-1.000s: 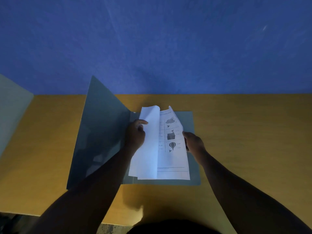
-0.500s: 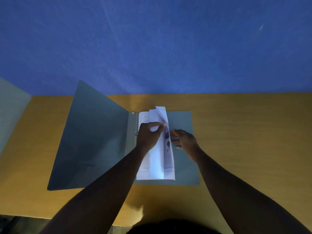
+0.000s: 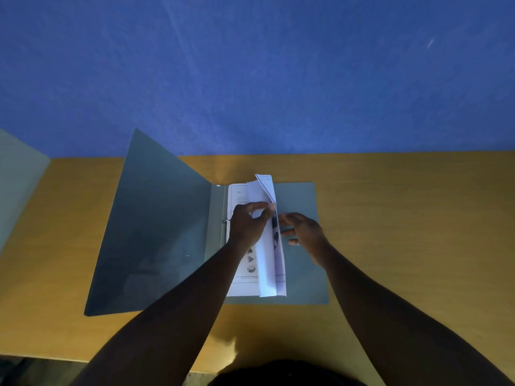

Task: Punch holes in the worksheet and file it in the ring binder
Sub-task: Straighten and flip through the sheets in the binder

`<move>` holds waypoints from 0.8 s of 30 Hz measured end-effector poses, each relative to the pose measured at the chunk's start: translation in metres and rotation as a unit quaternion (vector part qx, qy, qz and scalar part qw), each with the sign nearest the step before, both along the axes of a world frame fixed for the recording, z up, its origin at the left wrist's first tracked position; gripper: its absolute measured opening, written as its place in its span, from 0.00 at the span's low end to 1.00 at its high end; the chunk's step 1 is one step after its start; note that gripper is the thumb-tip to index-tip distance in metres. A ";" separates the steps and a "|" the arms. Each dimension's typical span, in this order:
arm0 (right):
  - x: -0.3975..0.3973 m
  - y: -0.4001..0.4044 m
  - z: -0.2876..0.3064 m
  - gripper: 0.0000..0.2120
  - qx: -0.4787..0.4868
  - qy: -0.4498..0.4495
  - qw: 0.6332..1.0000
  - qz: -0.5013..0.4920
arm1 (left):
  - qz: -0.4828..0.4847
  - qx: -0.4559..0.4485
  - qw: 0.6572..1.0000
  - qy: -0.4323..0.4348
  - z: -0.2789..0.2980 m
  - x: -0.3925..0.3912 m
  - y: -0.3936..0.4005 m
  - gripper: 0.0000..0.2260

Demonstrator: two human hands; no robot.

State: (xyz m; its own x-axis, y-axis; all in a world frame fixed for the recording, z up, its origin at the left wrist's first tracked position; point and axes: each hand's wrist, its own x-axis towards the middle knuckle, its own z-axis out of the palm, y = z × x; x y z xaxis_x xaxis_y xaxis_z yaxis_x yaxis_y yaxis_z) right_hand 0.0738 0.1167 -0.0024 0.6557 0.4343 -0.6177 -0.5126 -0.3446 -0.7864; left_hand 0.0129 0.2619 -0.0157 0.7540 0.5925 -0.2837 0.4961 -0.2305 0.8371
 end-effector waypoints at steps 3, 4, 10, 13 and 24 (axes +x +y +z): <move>0.001 0.001 -0.001 0.12 -0.002 0.003 1.000 0.000 | 0.004 -0.005 1.000 0.006 0.002 0.002 -0.001 0.17; 0.001 0.001 -0.001 0.12 -0.002 0.004 1.000 -0.001 | 0.006 -0.006 1.000 0.009 0.003 0.002 -0.001 0.16; 0.002 0.001 -0.002 0.09 -0.003 0.005 1.000 -0.012 | 0.015 -0.012 0.999 0.026 0.007 0.003 -0.004 0.12; 0.003 0.001 -0.003 0.09 -0.005 0.006 1.000 -0.013 | 0.018 -0.018 0.999 0.038 0.010 0.004 -0.006 0.09; 0.011 -0.006 -0.016 0.21 -0.107 -0.076 0.991 -0.001 | 0.097 0.018 0.991 0.094 0.016 0.005 0.004 0.13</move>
